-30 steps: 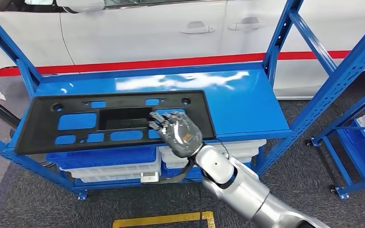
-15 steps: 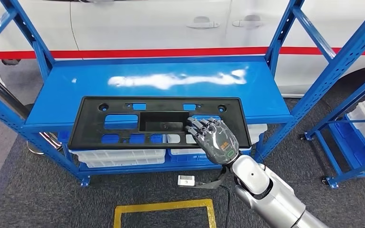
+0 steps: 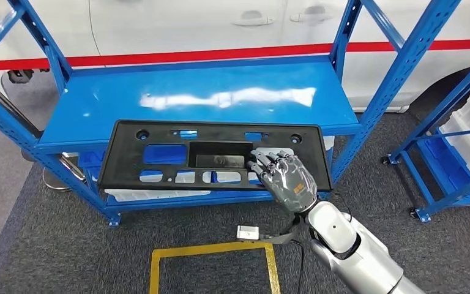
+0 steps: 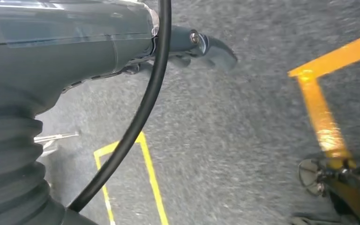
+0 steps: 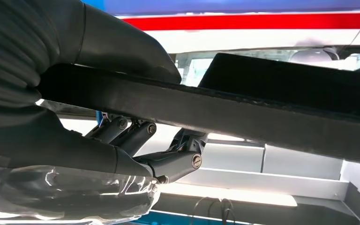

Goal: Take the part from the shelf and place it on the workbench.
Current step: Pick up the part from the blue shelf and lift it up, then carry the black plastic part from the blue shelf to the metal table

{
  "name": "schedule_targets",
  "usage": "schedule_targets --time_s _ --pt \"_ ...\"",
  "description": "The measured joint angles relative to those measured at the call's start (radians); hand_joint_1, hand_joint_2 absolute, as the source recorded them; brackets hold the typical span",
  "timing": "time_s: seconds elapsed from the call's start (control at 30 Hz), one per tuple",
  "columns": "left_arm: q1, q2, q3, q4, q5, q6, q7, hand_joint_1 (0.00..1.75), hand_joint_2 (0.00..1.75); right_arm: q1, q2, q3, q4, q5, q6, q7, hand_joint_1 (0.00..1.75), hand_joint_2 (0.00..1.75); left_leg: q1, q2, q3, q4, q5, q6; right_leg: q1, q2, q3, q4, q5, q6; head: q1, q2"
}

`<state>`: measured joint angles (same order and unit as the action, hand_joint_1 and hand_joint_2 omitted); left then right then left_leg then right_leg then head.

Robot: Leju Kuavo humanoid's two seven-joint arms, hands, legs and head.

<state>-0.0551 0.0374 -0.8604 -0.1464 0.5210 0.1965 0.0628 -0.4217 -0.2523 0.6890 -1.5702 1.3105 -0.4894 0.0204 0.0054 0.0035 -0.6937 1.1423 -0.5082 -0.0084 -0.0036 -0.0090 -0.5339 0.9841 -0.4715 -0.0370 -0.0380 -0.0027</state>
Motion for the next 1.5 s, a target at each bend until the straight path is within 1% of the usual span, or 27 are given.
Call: schedule_targets --time_s 0.03,0.07,0.13,0.2,0.27,0.33,0.4,0.43,0.53,0.57,0.63,0.67,0.7,0.77,0.83,0.9,0.93,0.97,1.03,1.07,1.1,1.17,1.23,1.3,1.37,1.43,1.5 --pt "0.0 0.0 -0.002 0.0 -0.001 0.0 0.0 0.0 1.75 0.001 0.0 0.0 -0.001 0.001 0.002 0.0 1.69 1.75 0.003 0.0 -0.011 0.064 -0.043 -0.005 0.0 0.0 -0.016 0.003 0.011 -0.001 0.0 0.0" --pt "0.0 0.001 -0.004 0.0 -0.003 -0.002 0.0 0.0 1.75 0.001 -0.001 0.0 -0.001 0.002 0.005 0.0 1.69 1.75 0.005 0.0 -0.015 0.118 -0.061 -0.009 0.0 -0.001 -0.034 0.008 0.021 -0.001 0.0 0.0" --pt "-0.001 0.002 -0.01 0.0 -0.008 -0.006 0.0 0.0 1.75 0.002 -0.001 0.0 0.0 0.005 0.012 -0.001 1.69 1.75 0.009 0.0 0.012 0.146 -0.03 -0.015 -0.002 -0.001 -0.071 0.02 0.04 0.004 0.0 0.0" --pt "-0.003 0.002 -0.015 0.0 -0.01 -0.009 0.0 0.0 1.75 0.001 -0.001 0.0 0.0 0.008 0.018 -0.001 1.69 1.75 0.013 0.0 0.092 0.051 0.011 -0.018 -0.004 -0.001 -0.106 0.036 0.056 0.013 0.0 0.0" --pt "-0.006 0.003 -0.017 0.0 -0.01 -0.01 0.001 0.0 1.75 0.0 -0.002 -0.001 -0.001 0.011 0.021 -0.001 1.69 1.75 0.011 -0.004 0.175 -0.076 -0.003 -0.012 -0.003 -0.002 -0.126 0.047 0.07 0.024 0.0 0.0" --pt "-0.006 0.003 -0.018 0.0 -0.01 -0.01 0.002 0.0 1.75 -0.002 -0.002 -0.002 -0.001 0.012 0.022 -0.002 1.69 1.75 0.005 -0.009 0.2 -0.126 -0.016 -0.001 -0.002 -0.002 -0.132 0.047 0.088 0.035 0.0 0.0" --pt "-0.006 0.003 -0.018 0.0 -0.01 -0.01 0.002 0.0 1.75 -0.002 -0.005 -0.002 -0.001 0.013 0.022 -0.003 1.69 1.75 0.009 -0.006 0.187 -0.129 0.002 0.013 -0.003 0.001 -0.14 0.048 0.089 0.047 0.0 0.0" --pt "-0.007 0.003 -0.019 0.0 -0.01 -0.01 0.002 0.0 1.75 -0.002 -0.006 -0.002 -0.001 0.013 0.022 -0.003 1.69 1.75 0.01 -0.004 0.177 -0.132 0.014 0.023 -0.004 0.004 -0.149 0.065 0.065 0.051 0.0 0.0" --pt "-0.008 0.003 -0.022 0.0 -0.009 -0.01 0.002 0.0 1.75 -0.003 -0.009 -0.003 -0.001 0.013 0.023 -0.003 1.69 1.75 0.008 0.002 0.138 -0.131 0.047 0.042 -0.007 0.007 -0.194 0.225 -0.076 0.06 0.0 0.0" --pt "-0.008 0.003 -0.022 0.0 -0.008 -0.01 0.002 0.0 1.75 -0.003 -0.009 -0.003 -0.001 0.013 0.025 -0.003 1.69 1.75 0.007 0.002 0.123 -0.128 0.057 0.043 -0.008 0.007 -0.204 0.286 -0.103 0.061 0.0 0.0" --pt "-0.008 0.003 -0.023 0.0 -0.008 -0.011 0.002 0.0 1.75 -0.003 -0.009 -0.003 0.0 0.013 0.028 -0.003 1.69 1.75 0.005 0.003 0.093 -0.123 0.076 0.042 -0.009 0.007 -0.186 0.326 -0.088 0.059 0.0 0.0" --pt "-0.008 0.003 -0.023 0.0 -0.007 -0.011 0.002 0.0 1.75 -0.003 -0.009 -0.003 0.0 0.013 0.03 -0.004 1.69 1.75 0.004 0.002 0.08 -0.121 0.084 0.041 -0.009 0.007 -0.152 0.293 -0.06 0.056 0.0 0.0" --pt "-0.008 0.003 -0.023 0.0 -0.006 -0.011 0.001 0.0 1.75 -0.005 -0.009 -0.003 0.0 0.013 0.031 -0.004 1.69 1.75 0.003 0.002 0.071 -0.118 0.09 0.039 -0.008 0.008 -0.104 0.233 -0.036 0.051 0.0 0.0" --pt "-0.008 0.003 -0.023 0.0 -0.003 -0.012 -0.001 0.0 1.75 -0.013 -0.009 -0.003 -0.001 0.013 0.034 -0.004 1.69 1.75 0.001 0.002 0.056 -0.116 0.105 0.031 -0.002 0.009 -0.012 0.094 -0.029 0.039 0.0 0.0" --pt "-0.008 0.002 -0.023 0.0 0.002 -0.014 -0.002 0.0 1.75 -0.021 -0.009 -0.003 -0.001 0.012 0.035 -0.005 1.69 1.75 0.002 0.002 0.048 -0.122 0.124 0.019 0.006 0.01 0.021 0.025 -0.039 0.031 0.0 0.0" --pt "-0.007 0.004 -0.023 0.001 0.007 -0.015 -0.002 0.0 1.75 -0.025 -0.008 -0.003 0.0 0.011 0.038 -0.005 1.69 1.75 0.003 -0.001 0.043 -0.129 0.133 0.007 0.005 0.006 0.014 0.008 -0.021 0.024 0.0 0.0" --pt "-0.006 0.004 -0.023 0.001 0.009 -0.015 -0.003 0.0 1.75 -0.027 -0.008 -0.003 0.0 0.01 0.039 -0.005 1.69 1.75 0.003 -0.003 0.036 -0.117 0.114 0.002 0.002 0.003 0.008 0.002 -0.01 0.016 0.0 0.0" --pt "-0.005 0.004 -0.023 0.001 0.01 -0.016 -0.003 0.0 1.75 -0.028 -0.008 -0.002 0.0 0.01 0.04 -0.004 1.69 1.75 0.003 -0.005 0.024 -0.084 0.077 -0.002 -0.001 0.0 0.001 -0.004 0.002 0.01 0.0 0.0" --pt "-0.005 0.005 -0.023 0.001 0.012 -0.015 -0.003 0.0 1.75 -0.03 -0.008 -0.002 0.001 0.009 0.041 -0.003 1.69 1.75 0.006 -0.005 -0.008 0.035 -0.021 -0.008 -0.003 -0.003 -0.023 0.0 0.02 0.001 0.0 0.0" --pt "-0.005 0.006 -0.023 0.001 0.013 -0.015 -0.003 0.0 1.75 -0.03 -0.008 -0.002 0.001 0.008 0.042 -0.003 1.69 1.75 0.007 -0.005 -0.019 0.099 -0.052 -0.011 -0.002 -0.003 -0.037 0.005 0.028 0.001 0.0 0.0" --pt "-0.005 0.007 -0.023 0.001 0.014 -0.015 -0.003 0.0 1.75 -0.031 -0.008 -0.001 0.002 0.008 0.042 -0.003 1.69 1.75 0.008 -0.005 -0.02 0.142 -0.062 -0.014 -0.002 -0.004 -0.053 0.012 0.035 0.002 0.0 0.0" --pt "-0.005 0.008 -0.023 0.001 0.016 -0.015 -0.003 0.0 1.75 -0.031 -0.008 0.0 0.002 0.007 0.044 -0.003 1.69 1.75 0.011 -0.005 0.022 0.131 -0.024 -0.019 -0.005 -0.005 -0.085 0.03 0.047 0.008 0.0 0.0" --pt "-0.007 0.008 -0.023 0.001 0.019 -0.015 -0.003 0.0 1.75 -0.031 -0.008 0.0 0.002 0.005 0.046 -0.003 1.69 1.75 0.014 -0.006 0.115 0.008 0.005 -0.021 -0.006 -0.005 -0.116 0.05 0.057 0.017 0.0 0.0" --pt "-0.009 0.008 -0.023 0.001 0.021 -0.015 -0.003 0.0 1.75 -0.033 -0.008 0.0 0.002 0.003 0.049 -0.003 1.69 1.75 0.01 -0.01 0.175 -0.09 -0.008 -0.014 -0.005 -0.004 -0.131 0.06 0.07 0.029 0.0 0.0" --pt "-0.008 0.01 -0.023 0.001 0.023 -0.014 -0.003 0.0 1.75 -0.036 -0.008 0.0 0.002 0.001 0.052 -0.002 1.69 1.75 0.006 -0.012 0.176 -0.109 -0.007 -0.001 -0.004 -0.004 -0.136 0.058 0.088 0.04 0.0 0.0" --pt "-0.009 0.01 -0.023 0.001 0.024 -0.014 -0.004 0.0 1.75 -0.039 -0.008 -0.001 0.002 -0.002 0.055 0.0 1.69 1.75 0.009 -0.008 0.163 -0.114 0.012 0.014 -0.006 -0.001 -0.145 0.061 0.081 0.051 0.0 0.0" --pt "-0.011 0.01 -0.023 0.001 0.025 -0.015 -0.004 0.0 1.75 -0.041 -0.009 -0.001 0.003 -0.002 0.057 0.0 1.69 1.75 0.01 -0.002 0.139 -0.117 0.037 0.03 -0.008 0.003 -0.17 0.124 -0.003 0.058 0.0 0.0"
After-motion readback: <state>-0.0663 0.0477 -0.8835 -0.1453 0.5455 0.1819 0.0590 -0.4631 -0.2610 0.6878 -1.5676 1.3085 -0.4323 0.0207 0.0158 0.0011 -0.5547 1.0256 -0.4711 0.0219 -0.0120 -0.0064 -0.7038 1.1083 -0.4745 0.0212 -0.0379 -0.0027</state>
